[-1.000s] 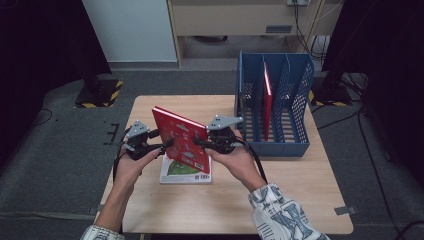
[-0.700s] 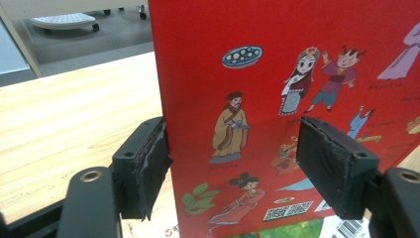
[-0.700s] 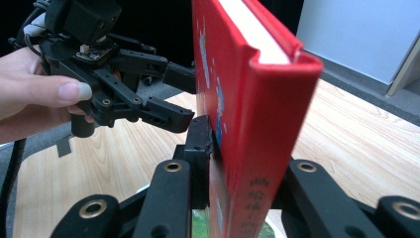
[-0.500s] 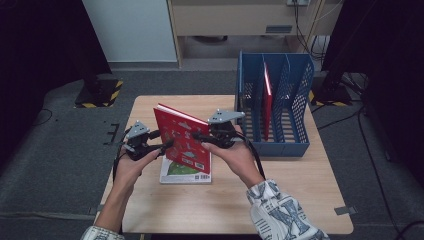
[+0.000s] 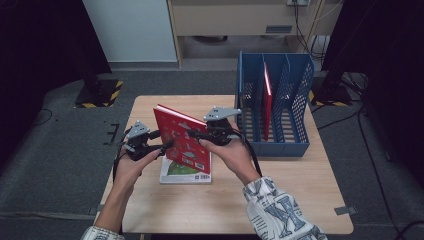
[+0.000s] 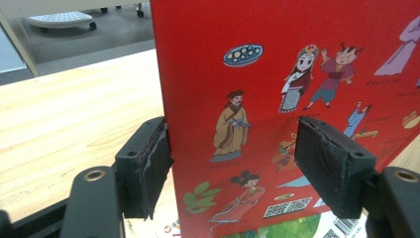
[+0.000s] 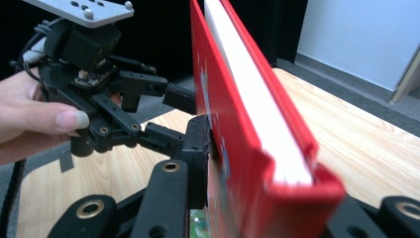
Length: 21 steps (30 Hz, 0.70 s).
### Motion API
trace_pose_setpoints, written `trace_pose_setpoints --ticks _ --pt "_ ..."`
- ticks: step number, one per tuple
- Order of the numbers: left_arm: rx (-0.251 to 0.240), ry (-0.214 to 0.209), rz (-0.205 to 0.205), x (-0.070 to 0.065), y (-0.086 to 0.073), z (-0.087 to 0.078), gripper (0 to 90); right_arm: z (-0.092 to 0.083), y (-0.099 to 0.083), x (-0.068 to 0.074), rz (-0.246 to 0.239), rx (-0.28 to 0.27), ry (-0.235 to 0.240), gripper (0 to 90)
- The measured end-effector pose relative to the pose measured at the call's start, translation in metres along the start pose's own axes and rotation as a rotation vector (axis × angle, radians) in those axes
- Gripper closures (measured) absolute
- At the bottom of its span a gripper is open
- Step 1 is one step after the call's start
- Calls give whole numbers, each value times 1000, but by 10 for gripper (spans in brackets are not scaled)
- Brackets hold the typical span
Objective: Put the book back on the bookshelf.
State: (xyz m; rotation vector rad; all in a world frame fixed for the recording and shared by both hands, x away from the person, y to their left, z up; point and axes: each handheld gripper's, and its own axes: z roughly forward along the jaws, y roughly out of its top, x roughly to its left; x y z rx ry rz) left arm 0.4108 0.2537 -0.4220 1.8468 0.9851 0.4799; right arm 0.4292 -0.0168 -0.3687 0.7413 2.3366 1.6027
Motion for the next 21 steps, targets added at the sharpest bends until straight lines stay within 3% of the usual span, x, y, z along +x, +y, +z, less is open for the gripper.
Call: trace_pose_setpoints --ticks 16,18,21 --pt "3 -22 -1 3 -3 -3 279 12 4 4 -21 -17 29 755" --pt "-1 -25 -32 5 -6 -5 251 12 3 5 -27 -21 24 778" --pt "17 7 -36 8 -13 -9 167 12 4 4 -24 -18 16 785"
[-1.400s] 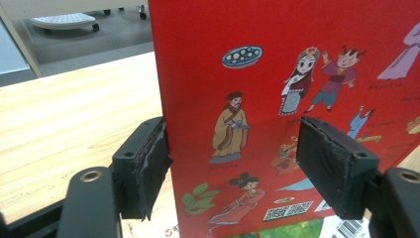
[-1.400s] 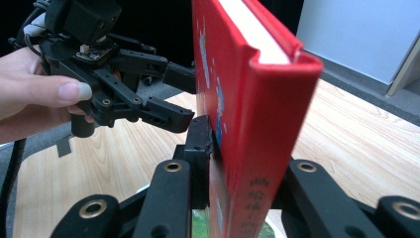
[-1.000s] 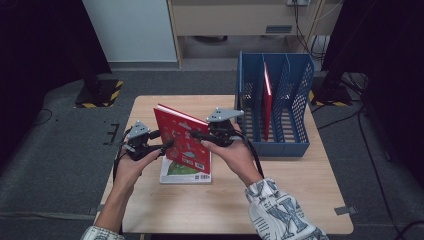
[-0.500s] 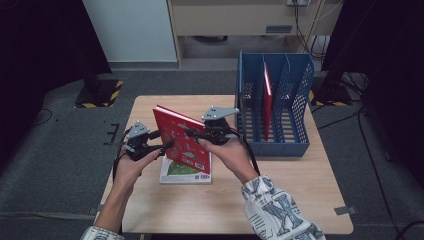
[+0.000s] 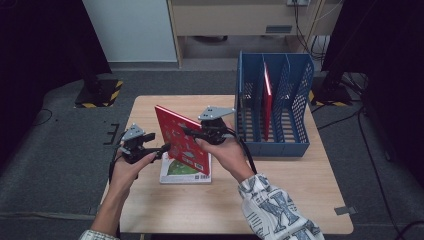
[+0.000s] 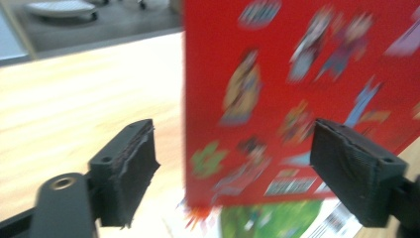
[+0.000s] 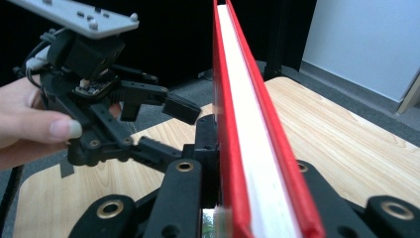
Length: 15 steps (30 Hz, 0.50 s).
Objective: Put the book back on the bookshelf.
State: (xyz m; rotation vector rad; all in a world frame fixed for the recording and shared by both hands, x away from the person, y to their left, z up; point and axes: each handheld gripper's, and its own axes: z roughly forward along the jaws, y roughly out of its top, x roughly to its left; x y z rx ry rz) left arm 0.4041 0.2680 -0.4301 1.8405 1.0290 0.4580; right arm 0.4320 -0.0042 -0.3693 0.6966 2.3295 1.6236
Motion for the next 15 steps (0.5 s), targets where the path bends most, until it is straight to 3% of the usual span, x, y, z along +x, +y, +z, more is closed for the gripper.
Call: trace_pose_setpoints --ticks 2,9,11,15 --pt "16 17 -21 6 -18 -4 154 0 0 0 2 -7 -2 787" --pt "123 82 -34 17 -63 1 82 2 2 -1 17 -11 -14 790" --pt "132 84 -51 20 -69 2 64 3 2 -1 20 -11 -14 791" --pt "155 97 -38 20 -76 3 53 2 2 -2 37 -18 -20 792"
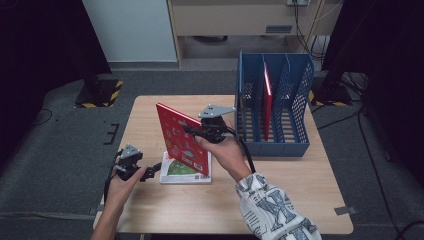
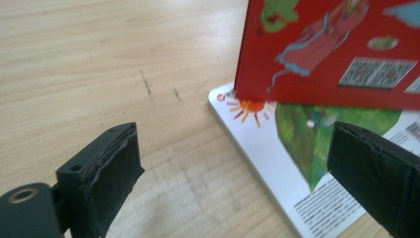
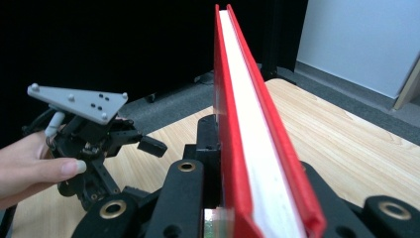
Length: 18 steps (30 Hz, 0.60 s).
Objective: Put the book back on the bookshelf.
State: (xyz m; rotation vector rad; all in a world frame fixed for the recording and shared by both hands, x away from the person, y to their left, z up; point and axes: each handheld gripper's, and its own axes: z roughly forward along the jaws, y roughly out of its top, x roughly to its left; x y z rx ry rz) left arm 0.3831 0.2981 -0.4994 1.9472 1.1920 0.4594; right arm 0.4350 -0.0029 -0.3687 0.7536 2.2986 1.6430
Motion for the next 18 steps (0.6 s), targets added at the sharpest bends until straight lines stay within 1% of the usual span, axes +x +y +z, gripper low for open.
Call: trace_pose_setpoints --ticks 2,3,4,5,7,8,10,11,12,13,15,16,18 --pt "47 7 26 0 -6 4 52 -2 0 0 -3 -2 -9 792" --pt "47 7 26 0 -6 4 53 -2 0 0 -3 -2 -9 792" --pt "73 19 49 -1 -7 5 53 -5 2 1 -5 -5 -25 793" --pt "71 23 59 1 -7 5 53 -6 3 1 -5 -5 -29 793" --pt "64 18 27 4 -9 4 54 -10 4 0 -1 -7 -44 793" --pt "63 16 19 5 -10 4 54 -12 5 -1 -5 -9 -47 793" --pt "79 20 24 7 -11 5 54 -16 6 -2 -7 -13 -55 793" --pt "79 20 24 7 -11 5 54 -16 6 -2 -7 -13 -55 793" --pt "91 30 26 9 -12 5 54 -21 7 -3 -5 -18 -65 793" --pt "91 30 26 9 -12 5 54 -23 7 -4 -6 -21 -69 793" --pt "99 47 15 12 -14 6 54 -28 8 -5 -5 -25 -75 793" --pt "100 47 13 13 -14 6 54 -31 8 -6 -6 -28 -78 793" --pt "101 28 -15 14 -17 7 54 -36 7 -6 -2 -29 -81 793"
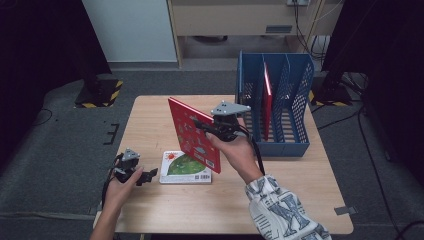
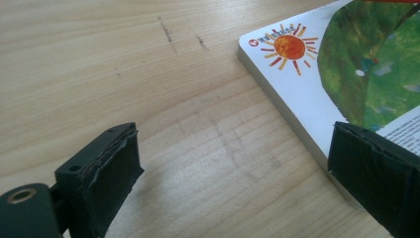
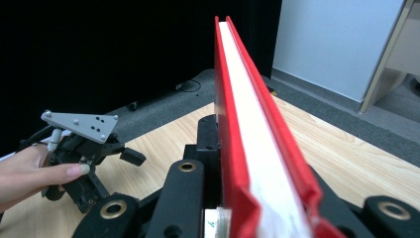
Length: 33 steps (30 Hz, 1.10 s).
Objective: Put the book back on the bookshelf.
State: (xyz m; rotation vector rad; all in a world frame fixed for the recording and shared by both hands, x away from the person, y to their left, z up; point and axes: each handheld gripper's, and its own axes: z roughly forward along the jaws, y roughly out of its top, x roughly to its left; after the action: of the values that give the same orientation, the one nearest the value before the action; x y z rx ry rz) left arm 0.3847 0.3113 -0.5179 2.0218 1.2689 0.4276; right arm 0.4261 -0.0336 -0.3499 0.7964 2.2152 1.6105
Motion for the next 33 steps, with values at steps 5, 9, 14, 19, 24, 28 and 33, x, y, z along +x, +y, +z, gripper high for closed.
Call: trace_pose_setpoints --ticks 5,9,14,19,24,28,33 --pt "21 26 12 1 -2 1 54 -11 -1 -2 5 -12 -17 793" --pt "41 39 25 1 -3 2 54 -18 -3 -3 6 -14 -22 793" --pt "33 53 11 3 -3 2 50 -27 -7 -3 7 -18 -23 793" --pt "17 56 0 3 -2 1 49 -35 -9 -2 6 -27 -21 793" --pt "57 76 11 4 -5 3 50 -46 -12 -2 3 -34 -25 793" --pt "75 103 -8 9 -8 3 48 -55 -15 -2 7 -38 -33 793" --pt "80 105 -16 10 -9 4 46 -68 -23 -6 18 -38 -53 793"
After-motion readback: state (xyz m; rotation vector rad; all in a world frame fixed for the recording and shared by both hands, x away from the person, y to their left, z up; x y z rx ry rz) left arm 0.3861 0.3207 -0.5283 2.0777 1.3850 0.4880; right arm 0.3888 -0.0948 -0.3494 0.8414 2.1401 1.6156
